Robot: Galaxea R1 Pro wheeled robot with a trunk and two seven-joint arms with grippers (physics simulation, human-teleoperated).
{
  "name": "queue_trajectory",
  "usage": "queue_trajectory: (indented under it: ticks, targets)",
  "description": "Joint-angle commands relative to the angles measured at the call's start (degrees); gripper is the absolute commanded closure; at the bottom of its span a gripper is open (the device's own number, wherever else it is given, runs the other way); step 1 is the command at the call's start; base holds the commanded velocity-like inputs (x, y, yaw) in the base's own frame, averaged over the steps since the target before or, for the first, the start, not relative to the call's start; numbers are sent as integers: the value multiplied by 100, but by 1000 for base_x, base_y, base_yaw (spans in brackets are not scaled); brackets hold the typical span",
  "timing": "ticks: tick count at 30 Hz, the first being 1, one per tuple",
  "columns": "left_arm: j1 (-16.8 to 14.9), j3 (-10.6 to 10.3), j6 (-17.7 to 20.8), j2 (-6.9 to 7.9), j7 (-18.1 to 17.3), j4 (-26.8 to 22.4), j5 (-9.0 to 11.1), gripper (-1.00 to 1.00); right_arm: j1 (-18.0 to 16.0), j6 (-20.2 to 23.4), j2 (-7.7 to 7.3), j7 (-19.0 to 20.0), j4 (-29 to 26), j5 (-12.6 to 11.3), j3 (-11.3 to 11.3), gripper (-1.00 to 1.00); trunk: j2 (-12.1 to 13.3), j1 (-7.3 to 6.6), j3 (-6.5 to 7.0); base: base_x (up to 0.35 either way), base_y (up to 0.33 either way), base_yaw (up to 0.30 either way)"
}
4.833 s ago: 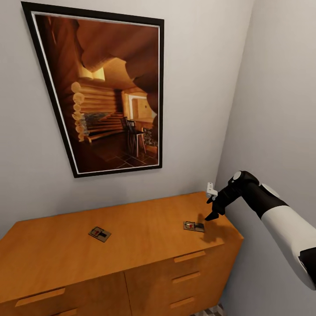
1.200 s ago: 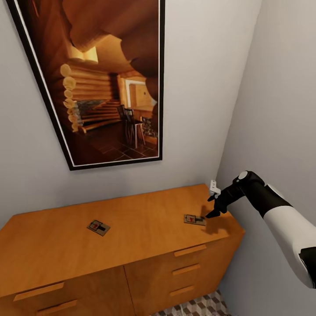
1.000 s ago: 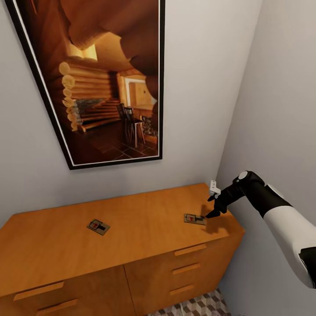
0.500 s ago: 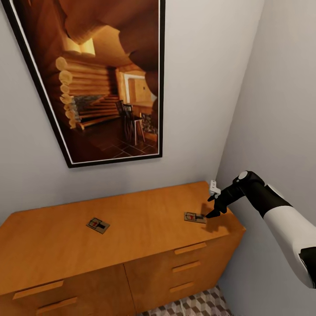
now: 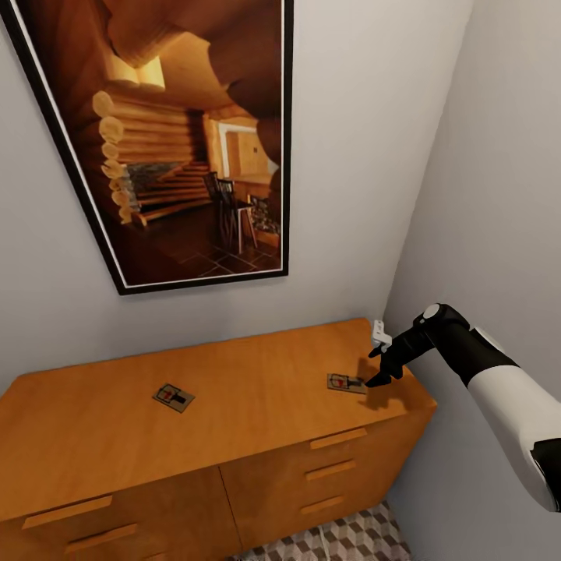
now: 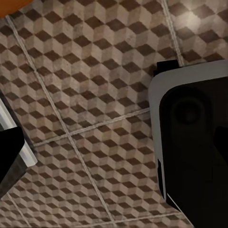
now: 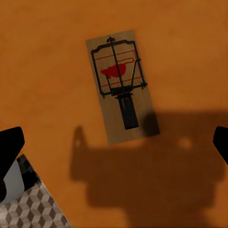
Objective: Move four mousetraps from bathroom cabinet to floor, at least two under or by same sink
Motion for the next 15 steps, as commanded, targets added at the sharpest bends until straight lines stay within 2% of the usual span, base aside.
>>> queue_trajectory:
  ticks: [1,15]
  targets:
    - [-9,-49,-42,-4,1,24,59,-100,-4,60,-5,16,-4,3,18,-100,-6,1,-15,0,0,0]
    - [17,-49,-34,-4,5,24,59,-100,-4,60,2,-16,41,1,19,-100,-6,1,-108,0,0,0]
